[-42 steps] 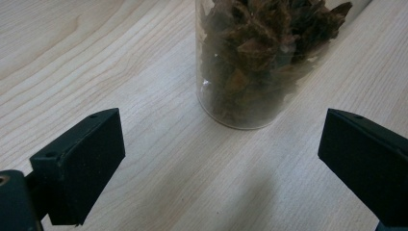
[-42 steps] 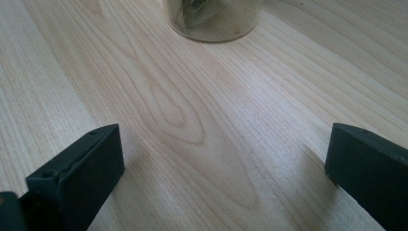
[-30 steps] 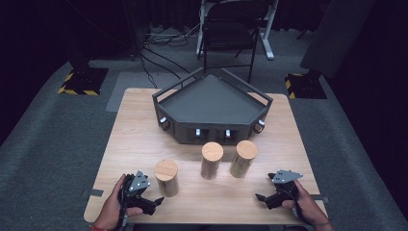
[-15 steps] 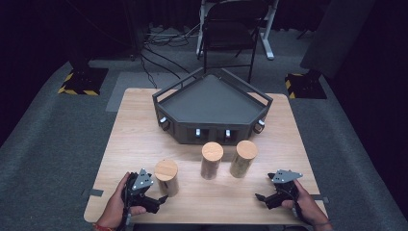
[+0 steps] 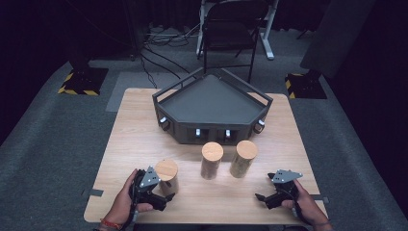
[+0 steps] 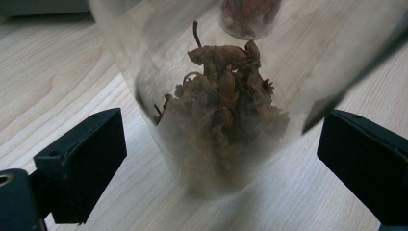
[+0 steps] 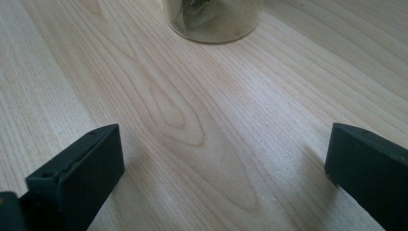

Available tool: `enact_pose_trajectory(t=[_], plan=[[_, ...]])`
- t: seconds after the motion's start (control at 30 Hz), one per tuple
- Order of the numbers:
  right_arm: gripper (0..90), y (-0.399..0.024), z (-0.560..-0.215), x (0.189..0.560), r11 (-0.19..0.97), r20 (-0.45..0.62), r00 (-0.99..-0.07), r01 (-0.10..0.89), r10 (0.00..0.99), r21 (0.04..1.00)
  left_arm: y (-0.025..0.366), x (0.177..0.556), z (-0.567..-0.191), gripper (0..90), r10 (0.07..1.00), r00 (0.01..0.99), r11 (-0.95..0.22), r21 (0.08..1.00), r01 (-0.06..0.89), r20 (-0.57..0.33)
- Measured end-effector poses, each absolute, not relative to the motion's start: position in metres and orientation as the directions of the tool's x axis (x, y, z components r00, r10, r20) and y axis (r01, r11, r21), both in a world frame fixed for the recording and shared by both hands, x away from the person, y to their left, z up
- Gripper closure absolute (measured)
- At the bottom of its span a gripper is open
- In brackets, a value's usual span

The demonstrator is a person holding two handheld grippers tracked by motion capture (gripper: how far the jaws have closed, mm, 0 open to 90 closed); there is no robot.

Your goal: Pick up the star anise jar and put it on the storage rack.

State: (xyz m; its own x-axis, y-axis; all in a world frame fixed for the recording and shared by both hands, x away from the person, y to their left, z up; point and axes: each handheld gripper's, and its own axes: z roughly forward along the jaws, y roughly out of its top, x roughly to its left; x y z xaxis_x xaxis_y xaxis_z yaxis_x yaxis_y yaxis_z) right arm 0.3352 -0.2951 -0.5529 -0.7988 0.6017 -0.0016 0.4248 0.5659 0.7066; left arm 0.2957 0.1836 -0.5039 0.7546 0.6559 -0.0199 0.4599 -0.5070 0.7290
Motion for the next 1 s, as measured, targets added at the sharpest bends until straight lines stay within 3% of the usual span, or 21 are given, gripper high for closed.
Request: enact_pose_trajectory(t=[0.53,0.9,1.0], plan=[[0.0,-0.2950,-0.5529,0.3353,0.566,-0.002,-0.799,0.425,0.601,0.707,0.1809,0.3029,-0.4976,7.6,0.651,0.759,-0.480,0.760,0.439,-0.027],[0.0,-0.2950,-0.5529,0.3353,0.566,-0.002,-0.799,0.425,0.601,0.707,0.1773,0.3057,-0.4943,23.9,0.617,0.787,-0.493,0.779,0.387,-0.001],[0.0,-0.2950,-0.5529,0.3354,0.566,-0.002,-0.799,0.425,0.601,0.707,0.1769,0.3062,-0.4945,24.2,0.616,0.788,-0.493,0.780,0.385,0.001]])
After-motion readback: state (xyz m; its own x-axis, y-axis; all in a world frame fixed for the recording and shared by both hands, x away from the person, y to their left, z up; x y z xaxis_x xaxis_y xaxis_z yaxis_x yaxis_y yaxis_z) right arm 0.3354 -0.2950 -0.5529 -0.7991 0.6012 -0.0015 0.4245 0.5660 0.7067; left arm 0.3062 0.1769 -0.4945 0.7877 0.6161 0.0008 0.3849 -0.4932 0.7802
